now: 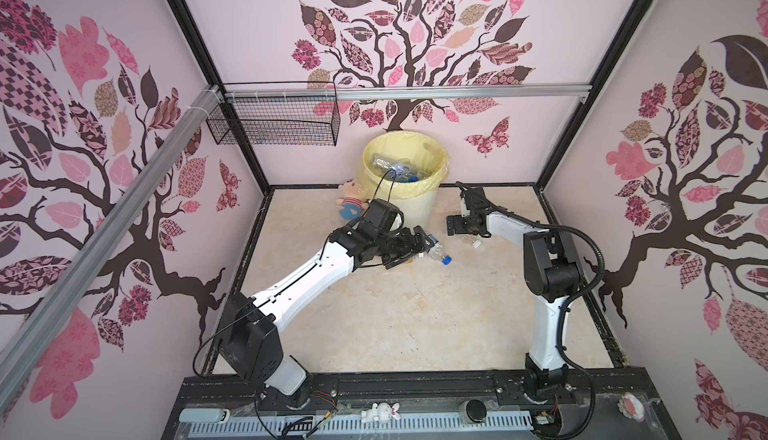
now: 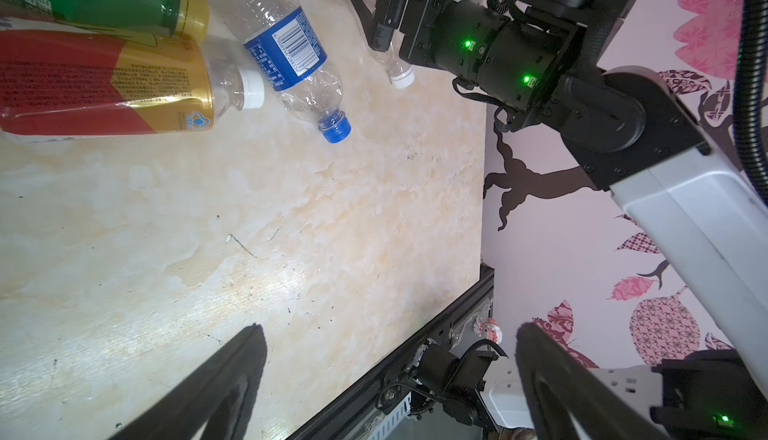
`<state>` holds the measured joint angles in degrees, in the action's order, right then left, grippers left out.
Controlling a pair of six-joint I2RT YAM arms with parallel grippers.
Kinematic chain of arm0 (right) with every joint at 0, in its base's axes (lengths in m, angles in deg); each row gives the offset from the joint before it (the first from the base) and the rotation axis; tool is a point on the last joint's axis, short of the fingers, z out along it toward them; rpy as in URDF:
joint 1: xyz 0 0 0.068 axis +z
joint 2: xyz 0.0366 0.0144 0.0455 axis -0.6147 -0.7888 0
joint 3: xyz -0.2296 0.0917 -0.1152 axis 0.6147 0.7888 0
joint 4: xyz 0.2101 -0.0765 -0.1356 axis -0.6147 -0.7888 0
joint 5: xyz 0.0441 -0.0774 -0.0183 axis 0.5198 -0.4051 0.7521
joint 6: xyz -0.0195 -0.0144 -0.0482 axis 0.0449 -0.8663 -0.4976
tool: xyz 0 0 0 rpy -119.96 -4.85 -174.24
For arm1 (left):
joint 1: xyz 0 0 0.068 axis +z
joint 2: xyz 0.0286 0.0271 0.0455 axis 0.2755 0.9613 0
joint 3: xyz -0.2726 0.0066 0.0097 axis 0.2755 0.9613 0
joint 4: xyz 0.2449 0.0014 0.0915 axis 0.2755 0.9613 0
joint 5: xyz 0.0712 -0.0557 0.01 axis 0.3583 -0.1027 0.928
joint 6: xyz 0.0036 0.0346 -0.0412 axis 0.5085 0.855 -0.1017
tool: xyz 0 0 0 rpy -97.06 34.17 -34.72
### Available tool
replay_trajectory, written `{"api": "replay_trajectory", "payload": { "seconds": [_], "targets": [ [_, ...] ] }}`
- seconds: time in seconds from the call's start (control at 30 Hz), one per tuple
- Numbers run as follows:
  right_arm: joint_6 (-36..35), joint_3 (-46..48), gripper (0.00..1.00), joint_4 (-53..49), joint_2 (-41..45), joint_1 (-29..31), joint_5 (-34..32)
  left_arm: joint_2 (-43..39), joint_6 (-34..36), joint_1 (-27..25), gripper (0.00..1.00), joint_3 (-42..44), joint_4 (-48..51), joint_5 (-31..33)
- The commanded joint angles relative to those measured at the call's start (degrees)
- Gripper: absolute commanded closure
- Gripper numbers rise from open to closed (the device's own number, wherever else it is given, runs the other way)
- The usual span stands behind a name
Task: Throw the plastic bottles in the bin
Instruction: 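Close right gripper on the white cap of the clear bottle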
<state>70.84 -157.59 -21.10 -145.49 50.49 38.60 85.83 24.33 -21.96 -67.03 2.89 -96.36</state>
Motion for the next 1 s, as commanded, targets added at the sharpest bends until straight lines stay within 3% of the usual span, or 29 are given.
{"api": "replay_trajectory", "payload": {
  "seconds": [0.0, 0.3, 0.47, 0.77, 0.97],
  "targets": [
    [1.1, 0.7, 0.06, -2.7, -0.7, -0.2, -1.0, -0.8, 0.2, 0.4, 0.03, 0.9, -0.3, -0.5],
    [7.0, 9.6, 0.28, -4.2, 5.9, -0.2, -0.5, 0.0, -0.8, 0.9, 0.03, -0.3, -0.5, -0.6],
    [9.7, 13.8, 0.35, -4.4, 9.4, -0.2, 1.1, 0.5, -1.5, 1.1, 0.03, -1.4, -0.5, -0.3],
    [11.7, 15.1, 0.52, -6.9, 13.9, -0.2, 2.6, 1.3, -1.9, 1.3, 0.03, -3.9, -0.5, 1.0],
    [10.8, 15.1, 0.55, -7.1, 13.4, -0.2, 2.4, 1.3, -3.2, 1.3, 0.03, -2.9, -1.8, 1.3]
  ]
}}
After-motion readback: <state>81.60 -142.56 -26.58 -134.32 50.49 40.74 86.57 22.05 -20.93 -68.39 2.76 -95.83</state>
